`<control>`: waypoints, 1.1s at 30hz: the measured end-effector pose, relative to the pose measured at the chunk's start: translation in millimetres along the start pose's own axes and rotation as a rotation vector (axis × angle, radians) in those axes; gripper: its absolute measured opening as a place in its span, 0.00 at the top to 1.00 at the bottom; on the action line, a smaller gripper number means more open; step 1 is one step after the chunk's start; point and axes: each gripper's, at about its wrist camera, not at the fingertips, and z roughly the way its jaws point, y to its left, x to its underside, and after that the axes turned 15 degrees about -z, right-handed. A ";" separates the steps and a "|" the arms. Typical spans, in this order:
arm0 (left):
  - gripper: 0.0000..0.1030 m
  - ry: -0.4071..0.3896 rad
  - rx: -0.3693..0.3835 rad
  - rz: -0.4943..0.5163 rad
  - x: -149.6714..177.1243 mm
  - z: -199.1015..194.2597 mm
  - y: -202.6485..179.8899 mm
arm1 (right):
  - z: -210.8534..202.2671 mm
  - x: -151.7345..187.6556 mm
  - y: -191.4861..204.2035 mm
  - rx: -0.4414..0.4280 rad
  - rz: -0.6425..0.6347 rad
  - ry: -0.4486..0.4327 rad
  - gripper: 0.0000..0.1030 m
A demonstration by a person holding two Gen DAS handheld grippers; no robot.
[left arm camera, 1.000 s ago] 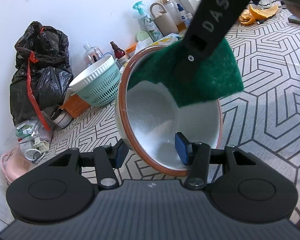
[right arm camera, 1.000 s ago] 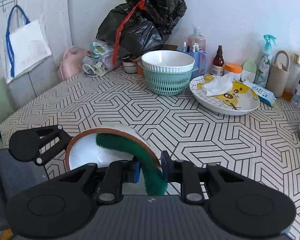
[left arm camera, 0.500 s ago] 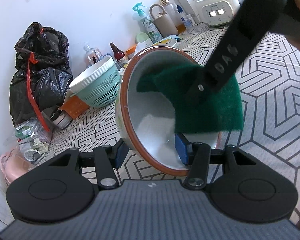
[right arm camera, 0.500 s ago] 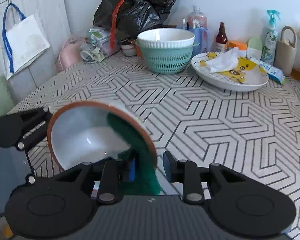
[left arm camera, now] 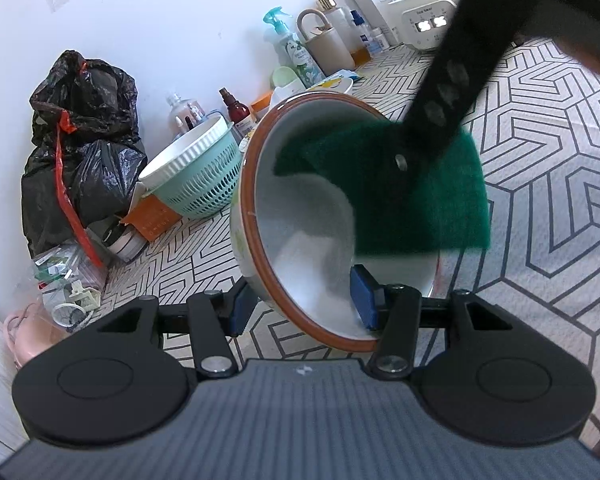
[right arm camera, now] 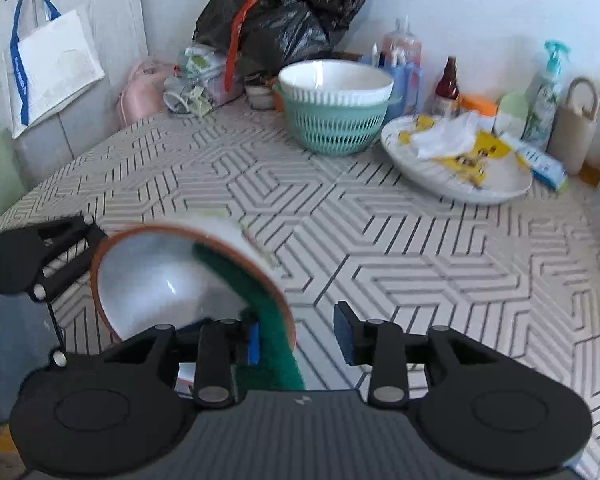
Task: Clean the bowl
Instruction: 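Rub the green pad around the inner wall while the left tool holds the bowl, then scrub the bowl interior with the pad while the left tool tilts the bowl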
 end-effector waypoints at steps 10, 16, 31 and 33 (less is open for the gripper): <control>0.52 0.014 0.000 -0.009 -10.3 8.1 5.6 | -16.1 -7.6 12.0 -0.004 -0.016 -0.059 0.76; 0.52 0.014 -0.003 -0.019 -11.6 10.0 8.3 | -15.4 -6.6 12.7 -0.006 0.013 -0.080 0.77; 0.52 0.011 -0.011 0.006 -9.1 12.6 9.7 | 7.9 7.5 -13.3 -0.111 0.152 -0.047 0.80; 0.52 0.013 -0.011 0.014 -9.5 13.4 9.5 | 1.4 0.5 -5.3 -0.073 0.112 -0.049 0.80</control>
